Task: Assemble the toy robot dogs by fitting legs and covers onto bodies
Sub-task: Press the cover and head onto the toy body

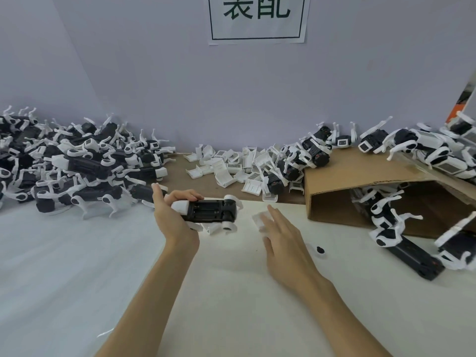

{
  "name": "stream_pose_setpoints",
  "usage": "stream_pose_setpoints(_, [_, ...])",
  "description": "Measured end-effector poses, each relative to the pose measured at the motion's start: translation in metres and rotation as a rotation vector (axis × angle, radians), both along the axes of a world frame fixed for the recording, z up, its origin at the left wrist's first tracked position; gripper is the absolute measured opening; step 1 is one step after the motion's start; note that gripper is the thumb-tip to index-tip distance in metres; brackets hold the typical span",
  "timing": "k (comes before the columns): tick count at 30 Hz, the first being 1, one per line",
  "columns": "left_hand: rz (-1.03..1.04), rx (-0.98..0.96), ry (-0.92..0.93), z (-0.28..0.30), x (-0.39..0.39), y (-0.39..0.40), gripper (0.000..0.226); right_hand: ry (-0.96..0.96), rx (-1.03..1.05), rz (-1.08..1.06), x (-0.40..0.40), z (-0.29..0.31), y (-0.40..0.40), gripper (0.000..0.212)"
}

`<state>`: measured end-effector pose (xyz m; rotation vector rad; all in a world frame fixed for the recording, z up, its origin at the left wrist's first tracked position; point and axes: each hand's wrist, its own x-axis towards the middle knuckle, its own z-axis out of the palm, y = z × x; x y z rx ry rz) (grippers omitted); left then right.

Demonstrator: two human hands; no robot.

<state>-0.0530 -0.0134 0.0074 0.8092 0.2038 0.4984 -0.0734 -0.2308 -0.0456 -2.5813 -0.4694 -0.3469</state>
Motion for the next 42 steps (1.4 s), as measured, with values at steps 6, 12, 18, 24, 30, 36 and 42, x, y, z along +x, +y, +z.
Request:
stream_pose_setpoints(6, [-0.066, -0.058, 0.101, -0.003, 0.006, -0.007, 0.062, -0.056, 0.004, -0.048, 0.006, -0.001, -0.005, 0.004])
stream_pose_setpoints(12, [-0.089, 0.136, 0.090, -0.008, 0.007, -0.016, 0.059, 0.010, 0.060, -0.056, 0.003, 0.003, -0.007, 0.016])
stream_pose_setpoints(18, [-0.097, 0.347, 0.057, -0.012, 0.000, -0.031, 0.057, 0.066, 0.708, -0.130, 0.002, 0.014, -0.016, 0.015])
stream_pose_setpoints(24, [-0.209, 0.475, 0.110, -0.010, -0.010, -0.043, 0.050, 0.250, 1.127, -0.086, 0.003, 0.022, -0.027, 0.058])
stream_pose_setpoints(30, [-0.306, 0.622, 0.143, -0.008, -0.017, -0.052, 0.049, 0.137, 1.235, -0.014, -0.004, 0.028, -0.020, 0.041])
stream_pose_setpoints(36, [-0.302, 0.769, 0.061, -0.008, -0.022, -0.056, 0.053, 0.164, 1.211, 0.087, -0.005, 0.020, -0.003, 0.039])
stream_pose_setpoints(42, [-0.273, 0.847, 0.065, -0.014, -0.017, -0.058, 0.026, -0.037, 0.791, 0.036, -0.003, 0.012, -0.005, 0.032])
